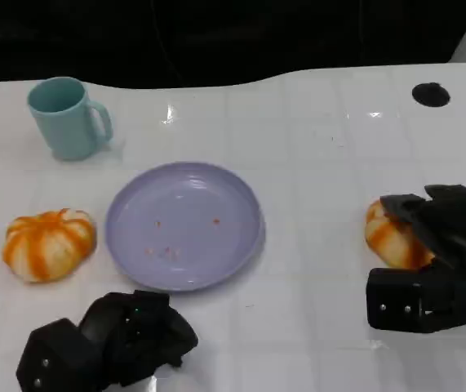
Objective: Grasp the bread from the table and place it into the plate.
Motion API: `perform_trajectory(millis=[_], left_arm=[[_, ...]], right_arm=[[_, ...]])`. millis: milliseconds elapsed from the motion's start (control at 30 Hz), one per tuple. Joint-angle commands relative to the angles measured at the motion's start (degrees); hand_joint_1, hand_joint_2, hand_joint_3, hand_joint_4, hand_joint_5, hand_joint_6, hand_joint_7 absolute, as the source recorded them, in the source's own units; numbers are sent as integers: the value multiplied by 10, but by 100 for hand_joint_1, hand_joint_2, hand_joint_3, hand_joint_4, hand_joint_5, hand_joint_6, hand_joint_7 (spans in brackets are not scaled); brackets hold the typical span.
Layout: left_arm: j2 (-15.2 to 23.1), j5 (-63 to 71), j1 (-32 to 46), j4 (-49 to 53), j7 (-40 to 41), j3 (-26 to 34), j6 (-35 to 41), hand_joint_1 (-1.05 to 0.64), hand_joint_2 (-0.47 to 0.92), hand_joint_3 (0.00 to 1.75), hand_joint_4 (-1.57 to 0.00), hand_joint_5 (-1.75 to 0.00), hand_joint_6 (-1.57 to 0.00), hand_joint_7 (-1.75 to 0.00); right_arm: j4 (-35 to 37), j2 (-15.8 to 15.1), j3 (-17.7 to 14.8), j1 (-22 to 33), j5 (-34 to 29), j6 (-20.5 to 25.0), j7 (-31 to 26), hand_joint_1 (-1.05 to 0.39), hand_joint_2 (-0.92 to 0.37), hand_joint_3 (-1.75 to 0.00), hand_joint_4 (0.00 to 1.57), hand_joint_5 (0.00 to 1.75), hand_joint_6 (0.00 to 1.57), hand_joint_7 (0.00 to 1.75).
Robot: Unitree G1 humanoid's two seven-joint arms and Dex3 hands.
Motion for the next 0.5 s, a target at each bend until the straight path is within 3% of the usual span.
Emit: perform_trajectory(millis=[33, 200, 300, 400, 433, 500], left_arm=[[9, -2, 8, -5, -1, 4, 0, -103, 86, 0, -86, -154, -128, -77], [9, -2, 8, -7, 1, 4, 3, -103, 86, 0, -86, -155, -128, -77], [7, 0, 8, -8, 4, 4, 3, -105, 86, 0, -86, -155, -128, -77], [8, 3, 9, -9, 6, 3, 3, -105, 86, 0, -86, -155, -129, -77], [8, 4, 9, -10, 7, 3, 3, -105, 87, 0, -86, -155, -129, -77], [7, 4, 9, -10, 6, 3, 1, -105, 87, 0, -86, -155, -128, -78]], right_arm=[[21, -4, 5, -15, 8, -1, -9, -32, -77, -1, 20, 7, 31, 1], [47, -4, 15, -30, 6, -5, -17, -32, -81, -1, 36, 9, 42, 3], [74, 0, 17, -41, 13, -18, -42, -26, -83, 0, 58, 8, 59, 4], [117, 10, 8, -51, 34, -42, -87, -18, -86, -1, 97, 16, 87, 8], [130, 13, 6, -54, 42, -50, -103, -15, -86, 0, 107, 22, 96, 9], [162, 15, 9, -65, 49, -72, -134, -11, -86, 0, 99, 86, 115, 6]])
